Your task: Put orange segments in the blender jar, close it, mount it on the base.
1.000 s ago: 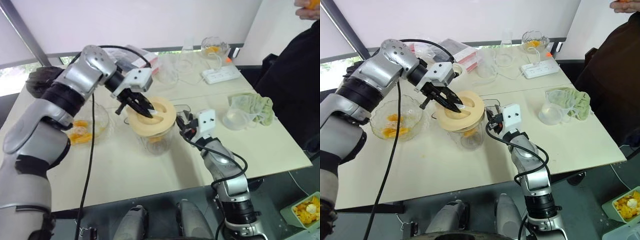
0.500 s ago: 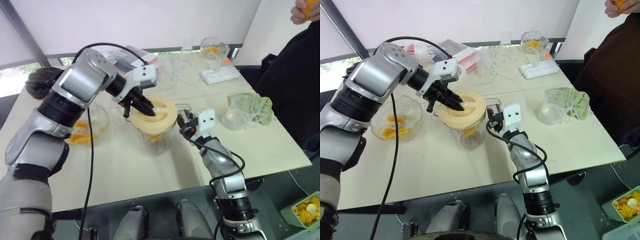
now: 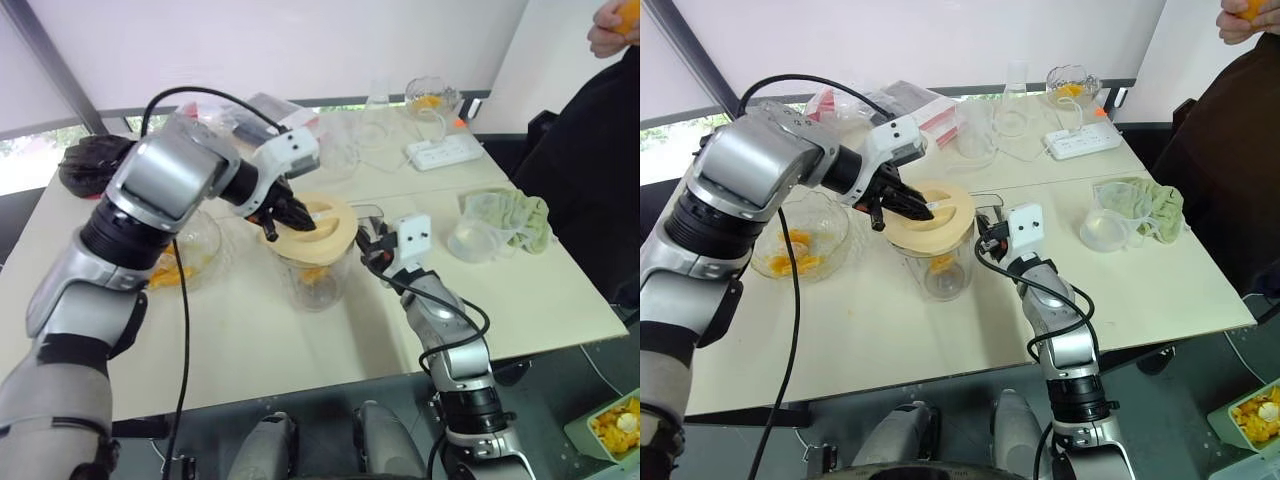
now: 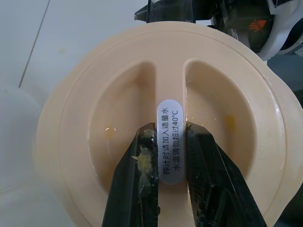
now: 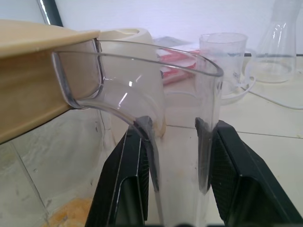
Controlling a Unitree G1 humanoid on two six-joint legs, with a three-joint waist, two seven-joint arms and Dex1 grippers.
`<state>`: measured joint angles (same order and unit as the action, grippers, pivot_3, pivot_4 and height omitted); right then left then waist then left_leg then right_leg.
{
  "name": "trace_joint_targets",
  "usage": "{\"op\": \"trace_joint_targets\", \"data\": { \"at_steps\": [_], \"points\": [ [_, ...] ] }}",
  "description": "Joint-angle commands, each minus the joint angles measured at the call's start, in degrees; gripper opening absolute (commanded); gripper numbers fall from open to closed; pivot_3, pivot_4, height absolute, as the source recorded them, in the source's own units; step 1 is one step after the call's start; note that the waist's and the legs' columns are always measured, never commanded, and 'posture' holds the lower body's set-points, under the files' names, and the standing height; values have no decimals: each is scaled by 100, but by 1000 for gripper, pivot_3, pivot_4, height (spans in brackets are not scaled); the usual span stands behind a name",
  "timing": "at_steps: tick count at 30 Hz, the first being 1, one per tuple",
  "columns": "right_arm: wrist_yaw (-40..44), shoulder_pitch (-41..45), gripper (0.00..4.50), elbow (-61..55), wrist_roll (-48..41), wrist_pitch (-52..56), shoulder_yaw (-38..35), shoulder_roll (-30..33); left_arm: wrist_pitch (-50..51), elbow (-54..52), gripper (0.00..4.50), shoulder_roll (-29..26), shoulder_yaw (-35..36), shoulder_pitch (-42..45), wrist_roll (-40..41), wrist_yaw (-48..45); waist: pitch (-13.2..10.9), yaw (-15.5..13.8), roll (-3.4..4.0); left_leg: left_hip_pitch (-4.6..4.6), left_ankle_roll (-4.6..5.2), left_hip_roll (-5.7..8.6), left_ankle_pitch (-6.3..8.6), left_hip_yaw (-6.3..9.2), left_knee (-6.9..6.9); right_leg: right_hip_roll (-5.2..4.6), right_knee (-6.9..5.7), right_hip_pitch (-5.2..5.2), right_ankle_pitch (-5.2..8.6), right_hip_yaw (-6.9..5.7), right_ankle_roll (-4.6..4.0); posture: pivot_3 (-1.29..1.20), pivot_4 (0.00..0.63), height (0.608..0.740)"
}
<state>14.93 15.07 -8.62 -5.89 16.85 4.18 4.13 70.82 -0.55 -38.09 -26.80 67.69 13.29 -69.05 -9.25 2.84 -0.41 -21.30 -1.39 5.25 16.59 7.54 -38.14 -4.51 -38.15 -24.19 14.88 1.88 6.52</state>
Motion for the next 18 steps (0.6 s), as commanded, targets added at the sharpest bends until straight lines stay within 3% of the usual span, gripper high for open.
{"op": "trace_joint_targets", "data": {
  "at_steps": [1, 8, 18],
  "points": [
    [115, 148, 1511, -193, -124, -256, 48, -36, -111, 143, 254, -181, -132, -352, -288, 519, 0, -16, 0, 0, -1, 0, -1, 0, 0, 0, 0, 0, 0, 1, 0, 0, 150, 740],
    [154, 154, 1479, -172, -121, -274, 37, 0, -919, -269, 3654, -111, 386, -767, -114, 678, 0, -31, 0, -5, -7, 0, -3, -1, 1, -1, 3, -5, -1, 2, -1, 0, 150, 740],
    [225, 113, 1479, -149, -80, -304, 77, 46, -1399, -71, 3654, 950, 2426, -1076, 840, 1561, -6, -34, -5, -23, -9, 1, -4, -4, 6, -4, 6, -27, -1, 4, -1, 0, 150, 740]
  ]
}}
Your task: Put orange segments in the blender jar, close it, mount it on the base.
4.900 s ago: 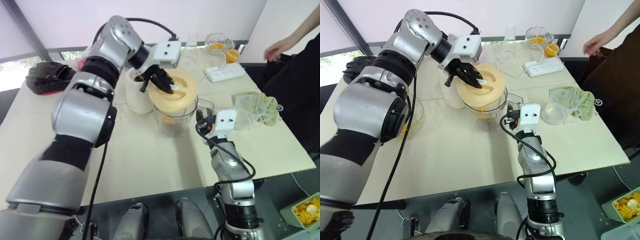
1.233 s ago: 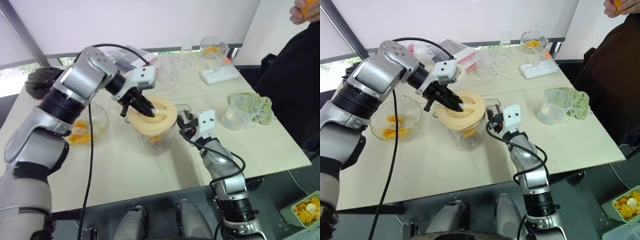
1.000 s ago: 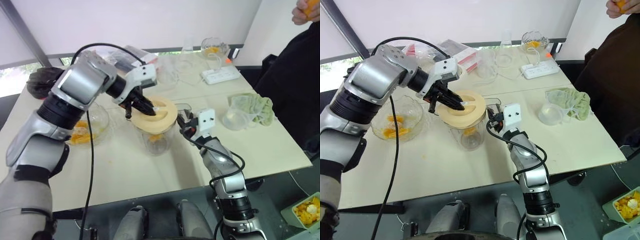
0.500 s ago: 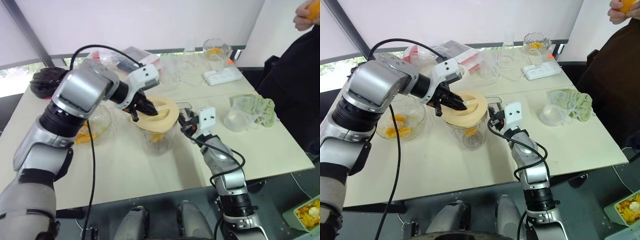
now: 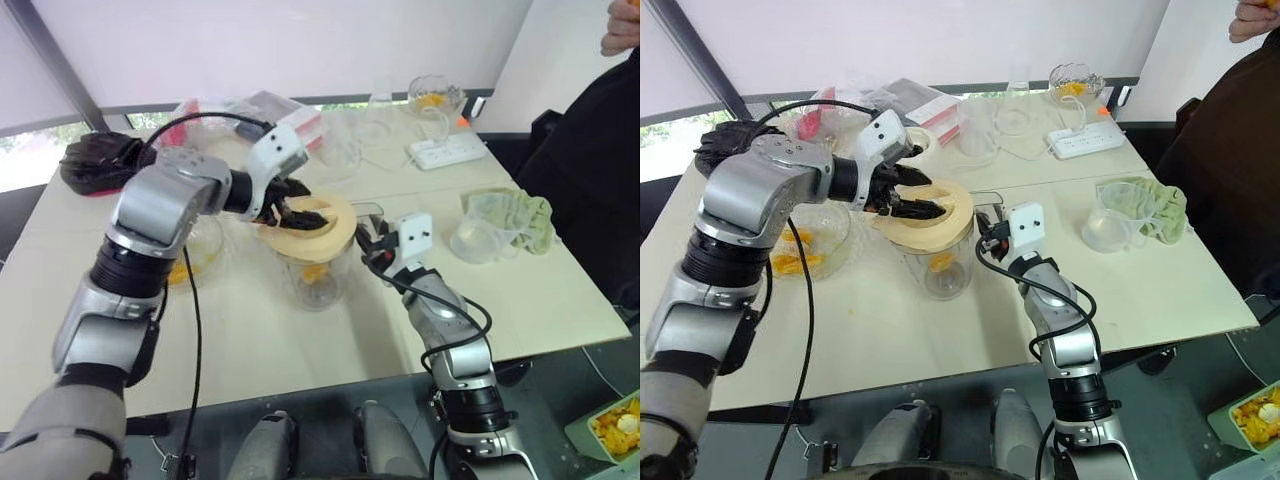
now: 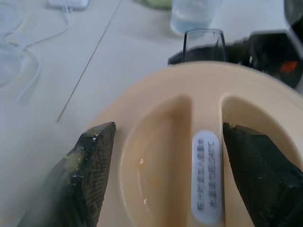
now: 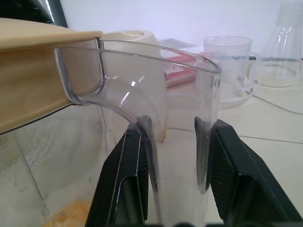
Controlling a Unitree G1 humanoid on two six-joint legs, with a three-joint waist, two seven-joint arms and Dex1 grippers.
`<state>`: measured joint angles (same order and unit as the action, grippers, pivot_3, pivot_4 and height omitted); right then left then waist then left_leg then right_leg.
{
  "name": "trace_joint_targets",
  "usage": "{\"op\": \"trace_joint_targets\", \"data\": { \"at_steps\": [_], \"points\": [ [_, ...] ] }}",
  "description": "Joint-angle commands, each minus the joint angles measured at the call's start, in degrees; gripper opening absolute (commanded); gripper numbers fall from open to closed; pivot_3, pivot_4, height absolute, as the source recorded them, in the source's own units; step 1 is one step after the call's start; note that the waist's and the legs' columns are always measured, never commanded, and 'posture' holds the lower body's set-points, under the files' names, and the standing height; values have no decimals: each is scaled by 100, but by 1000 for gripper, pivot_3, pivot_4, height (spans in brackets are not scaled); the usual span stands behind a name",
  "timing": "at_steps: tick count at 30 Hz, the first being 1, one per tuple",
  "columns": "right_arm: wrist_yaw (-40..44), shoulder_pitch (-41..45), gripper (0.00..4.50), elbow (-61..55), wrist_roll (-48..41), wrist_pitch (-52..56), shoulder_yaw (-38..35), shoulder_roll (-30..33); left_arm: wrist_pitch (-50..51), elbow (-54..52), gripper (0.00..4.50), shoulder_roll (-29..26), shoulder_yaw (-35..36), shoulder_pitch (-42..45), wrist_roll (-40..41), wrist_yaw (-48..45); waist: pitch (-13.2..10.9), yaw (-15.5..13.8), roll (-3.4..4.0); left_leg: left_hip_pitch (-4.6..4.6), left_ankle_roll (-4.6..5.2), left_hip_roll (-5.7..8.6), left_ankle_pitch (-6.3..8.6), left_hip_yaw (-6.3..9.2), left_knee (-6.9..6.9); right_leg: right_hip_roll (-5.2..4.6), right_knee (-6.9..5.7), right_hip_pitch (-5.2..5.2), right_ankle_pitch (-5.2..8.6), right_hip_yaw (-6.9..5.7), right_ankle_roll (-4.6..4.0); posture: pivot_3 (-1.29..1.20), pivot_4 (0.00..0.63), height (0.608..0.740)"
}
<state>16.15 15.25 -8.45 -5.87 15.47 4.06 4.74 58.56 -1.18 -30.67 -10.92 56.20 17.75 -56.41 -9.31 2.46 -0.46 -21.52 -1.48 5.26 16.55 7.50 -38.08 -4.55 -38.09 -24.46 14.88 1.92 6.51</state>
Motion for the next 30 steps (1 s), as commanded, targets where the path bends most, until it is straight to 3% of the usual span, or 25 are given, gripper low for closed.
{"op": "trace_joint_targets", "data": {
  "at_steps": [1, 7, 12, 17, 21, 25, 30],
  "points": [
    [118, 84, 1479, -168, -83, -166, 91, -3, -197, 19, 3654, 339, 1106, 65, 558, 395, -1, 7, 0, 0, -1, 0, -1, 0, 1, 0, 1, -1, 0, 0, 0, 0, 150, 740],
    [165, 104, 1479, -192, -93, -168, 59, 33, -813, 75, 3654, 799, 2259, -150, 1073, 1130, 0, 8, 0, 1, -30, -2, -16, -5, 7, -2, 3, -4, 0, 2, -1, 0, 150, 740],
    [19, 280, 1479, -308, -211, -211, -194, -29, -2239, -319, 3654, 243, 2181, -1033, 652, 836, -1, 9, 1, 3, -34, -4, -18, -10, 14, -2, 2, -8, -1, 8, -1, 0, 150, 740],
    [-157, 630, 1479, -462, -280, -33, -471, 35, -2491, -1344, 3654, -177, 2440, -2674, 723, 947, -4, -8, 2, -3, -34, -1, -16, -16, 17, -9, 12, -12, -1, 18, -1, 0, 150, 740],
    [-247, 1106, 1479, -491, -385, 169, -737, 214, -2439, -1964, 3654, 267, 2642, -3742, 833, 1675, -7, -63, -1, -4, -26, -1, -12, -17, 18, -8, 14, -10, -1, 24, -1, 0, 150, 740],
    [-301, 1807, 1479, -390, -494, 518, -1005, 492, -2869, -2340, 3654, 595, 2399, -4814, 565, 1985, -8, -83, 0, -2, -8, -3, -2, -20, 18, -9, 15, -10, -2, 26, -2, 0, 150, 740],
    [-365, 2941, 1479, 26, -601, 1049, -1252, 869, -3361, -2388, 3654, 932, 2102, -5456, 320, 2327, -12, -161, 5, -2, -6, -6, -1, -24, 19, -9, 18, -11, -2, 27, -5, 0, 150, 740]
  ]
}}
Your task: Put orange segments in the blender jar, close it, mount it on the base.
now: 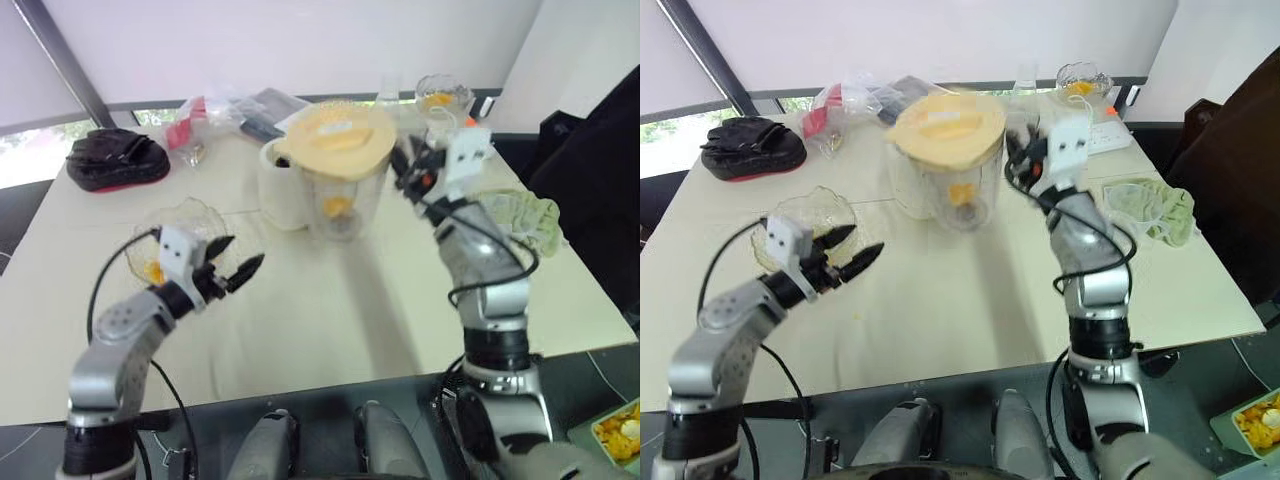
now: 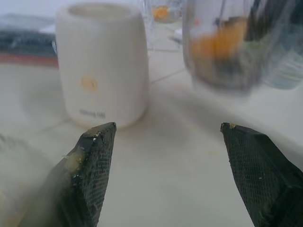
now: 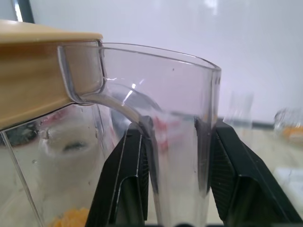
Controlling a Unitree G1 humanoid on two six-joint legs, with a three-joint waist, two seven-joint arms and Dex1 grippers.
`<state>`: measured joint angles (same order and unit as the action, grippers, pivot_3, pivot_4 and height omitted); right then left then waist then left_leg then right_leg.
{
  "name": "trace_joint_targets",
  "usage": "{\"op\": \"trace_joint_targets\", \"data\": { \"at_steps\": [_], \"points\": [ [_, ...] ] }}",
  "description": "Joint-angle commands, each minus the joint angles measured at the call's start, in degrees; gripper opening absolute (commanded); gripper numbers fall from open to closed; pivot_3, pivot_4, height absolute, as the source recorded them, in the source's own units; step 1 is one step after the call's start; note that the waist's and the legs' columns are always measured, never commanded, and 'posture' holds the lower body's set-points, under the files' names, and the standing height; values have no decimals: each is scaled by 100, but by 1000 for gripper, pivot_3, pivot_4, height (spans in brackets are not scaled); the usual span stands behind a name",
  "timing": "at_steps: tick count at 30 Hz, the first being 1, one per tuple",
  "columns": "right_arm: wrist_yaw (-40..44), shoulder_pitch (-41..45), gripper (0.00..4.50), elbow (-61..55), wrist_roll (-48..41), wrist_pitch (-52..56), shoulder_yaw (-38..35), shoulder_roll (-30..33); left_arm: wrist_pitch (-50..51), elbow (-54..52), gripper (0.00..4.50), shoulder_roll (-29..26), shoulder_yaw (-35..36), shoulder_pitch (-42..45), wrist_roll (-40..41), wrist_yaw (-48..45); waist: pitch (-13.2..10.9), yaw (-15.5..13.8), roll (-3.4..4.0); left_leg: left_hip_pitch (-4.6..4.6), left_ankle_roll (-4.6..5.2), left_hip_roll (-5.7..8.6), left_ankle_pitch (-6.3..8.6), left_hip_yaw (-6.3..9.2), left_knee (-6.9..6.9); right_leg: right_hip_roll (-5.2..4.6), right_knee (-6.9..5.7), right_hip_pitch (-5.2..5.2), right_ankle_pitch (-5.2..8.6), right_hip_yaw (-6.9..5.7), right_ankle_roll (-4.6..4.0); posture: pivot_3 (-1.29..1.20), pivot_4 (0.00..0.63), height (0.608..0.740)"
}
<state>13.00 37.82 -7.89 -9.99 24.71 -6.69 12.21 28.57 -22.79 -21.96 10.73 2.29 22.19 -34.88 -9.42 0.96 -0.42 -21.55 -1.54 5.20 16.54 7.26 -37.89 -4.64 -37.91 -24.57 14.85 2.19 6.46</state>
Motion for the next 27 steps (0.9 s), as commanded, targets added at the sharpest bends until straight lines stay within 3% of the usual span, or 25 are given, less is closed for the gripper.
{"op": "trace_joint_targets", "data": {
  "at_steps": [1, 7, 14, 20, 27],
  "points": [
    [-72, 939, 1479, 103, -192, 223, -207, 175, -462, -190, 3654, 85, -87, -118, -160, 204, 0, -15, 1, 0, 0, 0, 0, 0, 0, 0, 1, 0, 0, 0, -1, 0, 150, 740],
    [-351, 3072, 1479, 2143, -121, 410, -310, 275, -958, 51, 3654, 391, -196, -265, -428, 645, -7, 2, 11, 0, 1, -2, 0, -15, 3, -1, 8, -1, -3, -2, -6, 0, 150, 740],
    [-777, 4484, 1479, 4870, 193, -1013, -227, -112, -1270, 31, 3654, 580, -304, -492, -622, 987, -4, 27, 7, 2, -16, -10, -10, -47, 60, -5, 34, -25, -6, 13, -7, 0, 150, 740],
    [-1146, 5019, 1479, 6668, 176, -2332, -407, -588, -1368, -210, 3654, 576, -289, -761, -734, 1198, -4, 143, 7, -41, -20, -12, -13, -64, 74, -6, 37, -79, -7, 29, -6, 0, 150, 740],
    [-1278, 5189, 1479, 7517, 72, -3147, -635, -856, -1277, -631, 3654, 514, -204, -1162, -703, 1336, -5, 167, 8, -75, -21, -12, -13, -63, 70, -5, 38, -109, -7, 28, -5, 0, 150, 740]
  ]
}}
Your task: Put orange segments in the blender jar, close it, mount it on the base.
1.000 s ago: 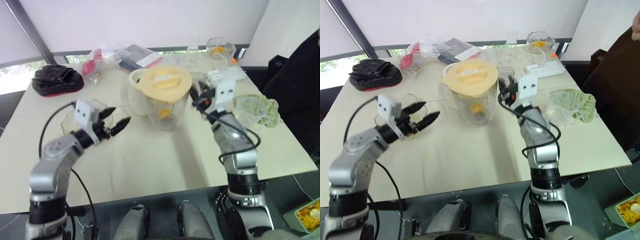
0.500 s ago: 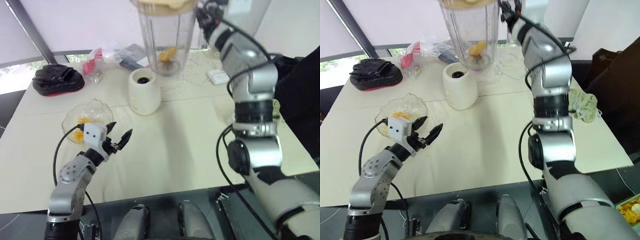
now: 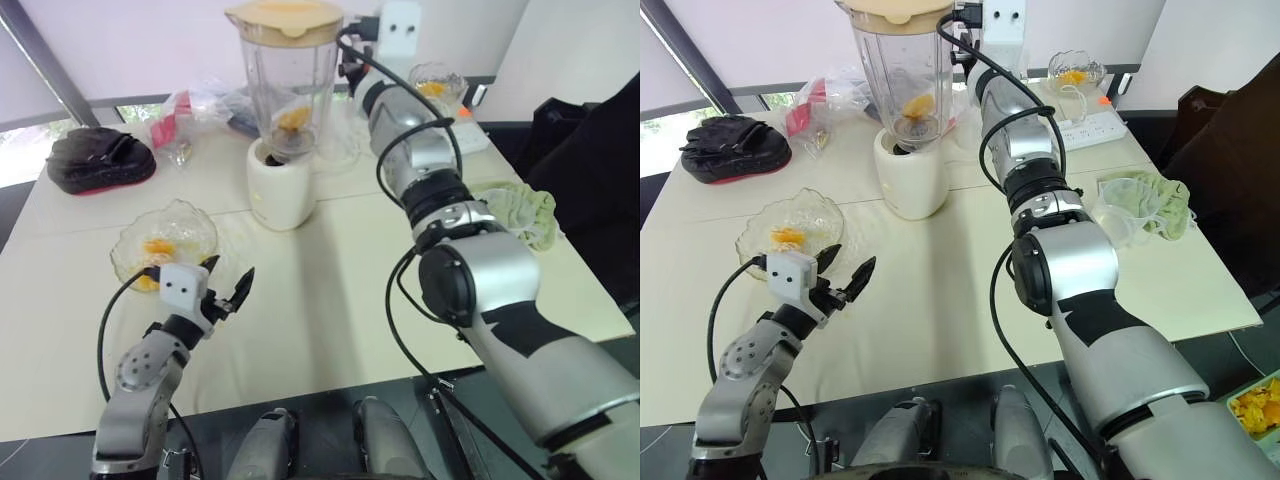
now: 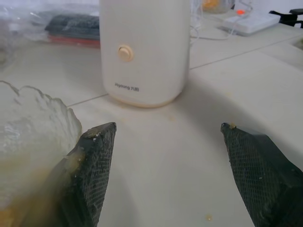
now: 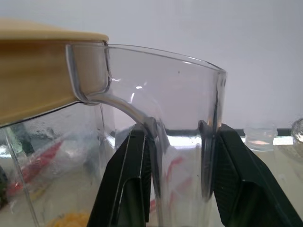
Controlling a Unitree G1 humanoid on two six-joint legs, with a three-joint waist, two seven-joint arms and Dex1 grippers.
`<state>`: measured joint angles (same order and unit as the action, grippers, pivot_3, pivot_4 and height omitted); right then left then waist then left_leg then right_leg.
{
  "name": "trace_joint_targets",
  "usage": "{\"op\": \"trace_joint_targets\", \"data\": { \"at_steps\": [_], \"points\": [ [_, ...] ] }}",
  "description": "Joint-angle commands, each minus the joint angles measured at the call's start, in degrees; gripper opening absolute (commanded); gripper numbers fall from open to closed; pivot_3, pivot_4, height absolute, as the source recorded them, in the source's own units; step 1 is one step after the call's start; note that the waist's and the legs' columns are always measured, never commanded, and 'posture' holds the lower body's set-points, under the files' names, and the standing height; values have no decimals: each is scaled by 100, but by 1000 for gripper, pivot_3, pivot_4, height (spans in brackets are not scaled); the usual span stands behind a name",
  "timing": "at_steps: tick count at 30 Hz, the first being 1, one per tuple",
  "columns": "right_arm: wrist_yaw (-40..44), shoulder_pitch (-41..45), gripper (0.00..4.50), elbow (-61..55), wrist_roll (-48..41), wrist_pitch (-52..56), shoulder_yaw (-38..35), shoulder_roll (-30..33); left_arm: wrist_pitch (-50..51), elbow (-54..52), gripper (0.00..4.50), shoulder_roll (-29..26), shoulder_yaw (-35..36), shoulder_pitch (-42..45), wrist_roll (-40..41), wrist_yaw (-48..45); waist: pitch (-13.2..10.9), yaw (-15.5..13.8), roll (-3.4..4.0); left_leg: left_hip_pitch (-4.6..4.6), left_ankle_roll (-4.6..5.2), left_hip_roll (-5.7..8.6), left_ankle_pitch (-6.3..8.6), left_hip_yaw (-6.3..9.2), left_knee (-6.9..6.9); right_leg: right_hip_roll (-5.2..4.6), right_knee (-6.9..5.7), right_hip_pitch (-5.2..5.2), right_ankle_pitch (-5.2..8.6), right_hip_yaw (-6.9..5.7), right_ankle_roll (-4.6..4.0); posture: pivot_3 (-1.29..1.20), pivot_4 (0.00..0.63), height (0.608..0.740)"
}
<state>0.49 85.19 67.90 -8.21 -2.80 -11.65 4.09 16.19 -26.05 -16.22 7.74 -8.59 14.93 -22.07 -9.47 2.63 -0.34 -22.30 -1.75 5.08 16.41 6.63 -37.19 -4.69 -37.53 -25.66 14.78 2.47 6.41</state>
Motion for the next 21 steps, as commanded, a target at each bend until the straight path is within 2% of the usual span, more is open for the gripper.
{"op": "trace_joint_targets", "data": {
  "at_steps": [1, 14, 21],
  "points": [
    [-31, 463, 1479, 3, -108, -451, -161, -68, -19, -350, 3654, -72, 98, -93, 26, 74, 0, 2, 0, 0, -1, 0, -1, 0, 0, 1, 0, 0, 0, 0, 0, 0, 150, 740],
    [-5, 656, 1479, 381, -7, -734, -228, -398, 36, -613, 3654, -143, 113, -298, -4, 252, 0, 36, 0, 0, -3, -3, -2, 0, 0, 3, -2, -2, -1, 0, -1, 0, 150, 740],
    [-185, 579, 1479, 554, 529, -1181, 154, -416, 68, -844, 3654, -111, 37, -498, -68, 407, 0, 39, 1, 0, -3, -2, -2, 0, 1, 3, -2, -2, -1, 0, -2, 0, 150, 740]
  ]
}}
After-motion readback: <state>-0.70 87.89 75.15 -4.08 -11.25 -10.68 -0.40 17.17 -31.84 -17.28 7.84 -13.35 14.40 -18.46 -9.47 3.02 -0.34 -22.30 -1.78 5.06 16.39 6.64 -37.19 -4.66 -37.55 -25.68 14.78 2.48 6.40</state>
